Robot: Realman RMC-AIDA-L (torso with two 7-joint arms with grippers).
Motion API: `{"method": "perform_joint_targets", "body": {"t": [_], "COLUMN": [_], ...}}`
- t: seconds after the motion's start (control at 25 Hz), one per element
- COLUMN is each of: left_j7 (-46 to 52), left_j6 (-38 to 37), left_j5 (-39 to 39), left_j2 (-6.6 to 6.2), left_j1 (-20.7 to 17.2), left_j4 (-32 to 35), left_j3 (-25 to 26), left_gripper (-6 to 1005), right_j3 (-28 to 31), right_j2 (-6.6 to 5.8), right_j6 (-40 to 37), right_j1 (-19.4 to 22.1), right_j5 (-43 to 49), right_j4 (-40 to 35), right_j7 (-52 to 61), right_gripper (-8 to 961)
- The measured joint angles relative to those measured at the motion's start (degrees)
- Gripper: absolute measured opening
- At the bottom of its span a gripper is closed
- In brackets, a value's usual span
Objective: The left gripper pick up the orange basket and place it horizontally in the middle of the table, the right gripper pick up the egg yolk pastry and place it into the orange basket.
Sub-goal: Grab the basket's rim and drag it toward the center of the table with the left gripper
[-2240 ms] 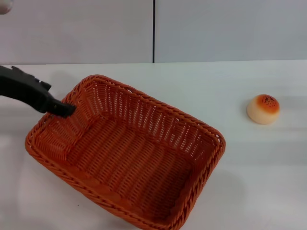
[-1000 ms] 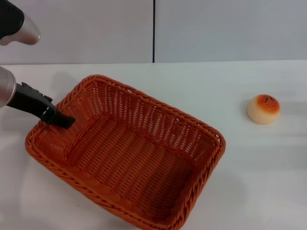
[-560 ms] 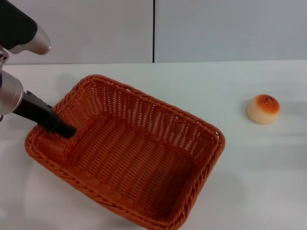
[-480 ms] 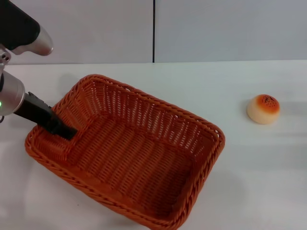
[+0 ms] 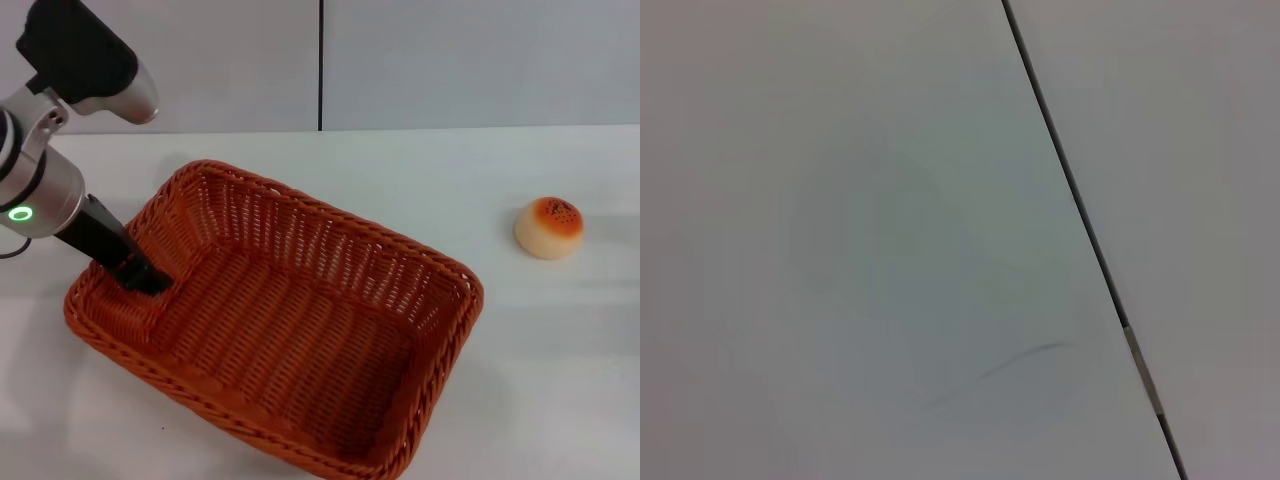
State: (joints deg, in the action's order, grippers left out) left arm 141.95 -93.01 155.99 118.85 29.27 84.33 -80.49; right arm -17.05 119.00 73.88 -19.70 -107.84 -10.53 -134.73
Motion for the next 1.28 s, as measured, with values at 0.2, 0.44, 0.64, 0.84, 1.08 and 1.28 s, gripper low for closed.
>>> {"method": "perform_joint_targets", "body": {"t": [0.2, 0.44, 0.64, 0.84, 1.08, 1.28], "left_j7": [0.5, 1.5, 3.3, 8.9, 13.6, 17.3], "left_j6": [2.3, 2.8, 1.5, 0.0, -4.0, -5.5], "left_j5": [1.4, 2.3, 2.6, 3.0, 4.7, 7.2], "left_j2": [0.04, 0.04, 0.0, -0.09, -0.37, -0.48], "left_j1": [0.1, 1.9, 3.7, 5.9, 8.6, 9.2], "left_j4": [-0.6, -3.7, -5.5, -5.7, -6.0, -9.3], "left_j3": [-1.6, -1.5, -0.1, 6.0, 11.9, 14.9], "left_gripper": [418, 280, 236, 199, 180, 149], "right_j3": [0.0, 0.0, 0.0, 0.0, 0.0, 0.0], "right_j2": [0.0, 0.0, 0.0, 0.0, -0.02, -0.06], "right_j6": [0.2, 0.1, 0.2, 0.2, 0.3, 0.4], "right_j1": [0.0, -0.4, -0.6, -0.6, -0.6, -0.8], "right_j5": [0.0, 0.0, 0.0, 0.0, 0.0, -0.1], "right_j4": [0.2, 0.3, 0.3, 0.3, 0.3, 0.0], "right_j7": [0.0, 0.0, 0.0, 0.0, 0.0, 0.0], "right_gripper": [574, 575, 575, 575, 574, 574]}}
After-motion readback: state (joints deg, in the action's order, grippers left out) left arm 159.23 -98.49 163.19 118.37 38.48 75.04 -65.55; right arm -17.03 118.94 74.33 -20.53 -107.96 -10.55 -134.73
